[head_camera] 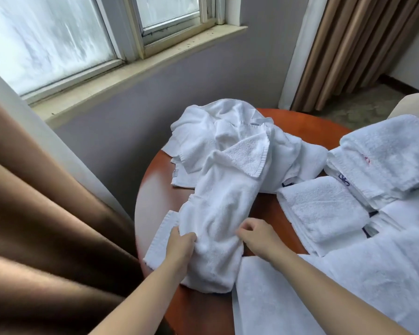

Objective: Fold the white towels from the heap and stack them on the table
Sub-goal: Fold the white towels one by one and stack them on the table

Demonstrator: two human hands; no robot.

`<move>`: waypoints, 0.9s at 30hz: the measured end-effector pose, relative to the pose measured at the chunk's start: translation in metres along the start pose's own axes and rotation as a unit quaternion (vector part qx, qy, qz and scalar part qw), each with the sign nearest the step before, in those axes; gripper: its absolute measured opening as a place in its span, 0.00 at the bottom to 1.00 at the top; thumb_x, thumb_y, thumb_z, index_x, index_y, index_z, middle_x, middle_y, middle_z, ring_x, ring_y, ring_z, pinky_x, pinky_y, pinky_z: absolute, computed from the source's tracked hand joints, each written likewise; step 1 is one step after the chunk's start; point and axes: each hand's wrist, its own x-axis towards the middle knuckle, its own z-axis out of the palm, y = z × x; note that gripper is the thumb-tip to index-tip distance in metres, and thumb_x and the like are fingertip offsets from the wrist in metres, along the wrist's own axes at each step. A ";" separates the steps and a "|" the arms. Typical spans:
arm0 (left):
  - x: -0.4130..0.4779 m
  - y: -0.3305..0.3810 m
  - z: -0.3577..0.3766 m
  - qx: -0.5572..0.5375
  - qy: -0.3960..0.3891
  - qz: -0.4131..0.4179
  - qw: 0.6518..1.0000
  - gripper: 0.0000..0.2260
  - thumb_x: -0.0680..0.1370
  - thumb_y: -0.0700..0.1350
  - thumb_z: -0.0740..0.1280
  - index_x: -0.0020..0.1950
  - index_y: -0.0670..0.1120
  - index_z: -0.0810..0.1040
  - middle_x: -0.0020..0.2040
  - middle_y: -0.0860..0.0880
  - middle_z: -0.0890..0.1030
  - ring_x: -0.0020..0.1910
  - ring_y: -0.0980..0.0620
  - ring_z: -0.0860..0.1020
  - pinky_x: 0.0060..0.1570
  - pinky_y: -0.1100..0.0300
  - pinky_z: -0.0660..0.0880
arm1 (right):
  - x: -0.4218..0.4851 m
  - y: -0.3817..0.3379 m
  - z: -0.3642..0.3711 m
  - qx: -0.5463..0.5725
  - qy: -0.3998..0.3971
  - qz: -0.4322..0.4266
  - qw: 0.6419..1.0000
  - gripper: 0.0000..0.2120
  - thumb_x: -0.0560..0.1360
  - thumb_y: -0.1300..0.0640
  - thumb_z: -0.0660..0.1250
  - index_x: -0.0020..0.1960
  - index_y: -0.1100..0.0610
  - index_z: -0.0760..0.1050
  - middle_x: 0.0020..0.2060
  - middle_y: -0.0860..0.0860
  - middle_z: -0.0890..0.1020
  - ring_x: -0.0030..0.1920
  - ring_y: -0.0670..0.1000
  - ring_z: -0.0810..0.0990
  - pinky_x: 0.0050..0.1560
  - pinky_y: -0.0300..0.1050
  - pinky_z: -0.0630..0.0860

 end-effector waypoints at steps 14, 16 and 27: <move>0.032 0.050 0.025 0.167 0.056 0.278 0.944 0.31 0.69 0.31 0.62 0.71 0.49 0.67 0.65 0.53 0.70 0.67 0.49 0.66 0.69 0.55 0.62 | 0.079 -0.016 -0.003 0.268 0.060 0.108 0.955 0.10 0.72 0.65 0.66 0.54 0.61 0.75 0.50 0.54 0.80 0.45 0.51 0.77 0.43 0.43 0.72; 0.049 0.067 0.026 0.240 0.039 0.332 0.911 0.34 0.66 0.30 0.61 0.72 0.50 0.67 0.69 0.52 0.69 0.68 0.47 0.65 0.70 0.53 0.59 | 0.078 -0.028 -0.002 0.134 -0.060 0.056 0.988 0.04 0.69 0.68 0.65 0.40 0.61 0.74 0.37 0.53 0.77 0.37 0.49 0.73 0.36 0.41 0.69; 0.113 0.103 0.043 0.468 -0.057 0.387 0.793 0.16 0.79 0.48 0.61 0.33 0.48 0.62 0.30 0.52 0.69 0.37 0.46 0.71 0.47 0.53 0.66 | 0.116 -0.004 -0.016 0.438 0.105 0.192 0.872 0.04 0.74 0.62 0.60 0.43 0.59 0.73 0.42 0.54 0.77 0.47 0.55 0.78 0.51 0.50 0.75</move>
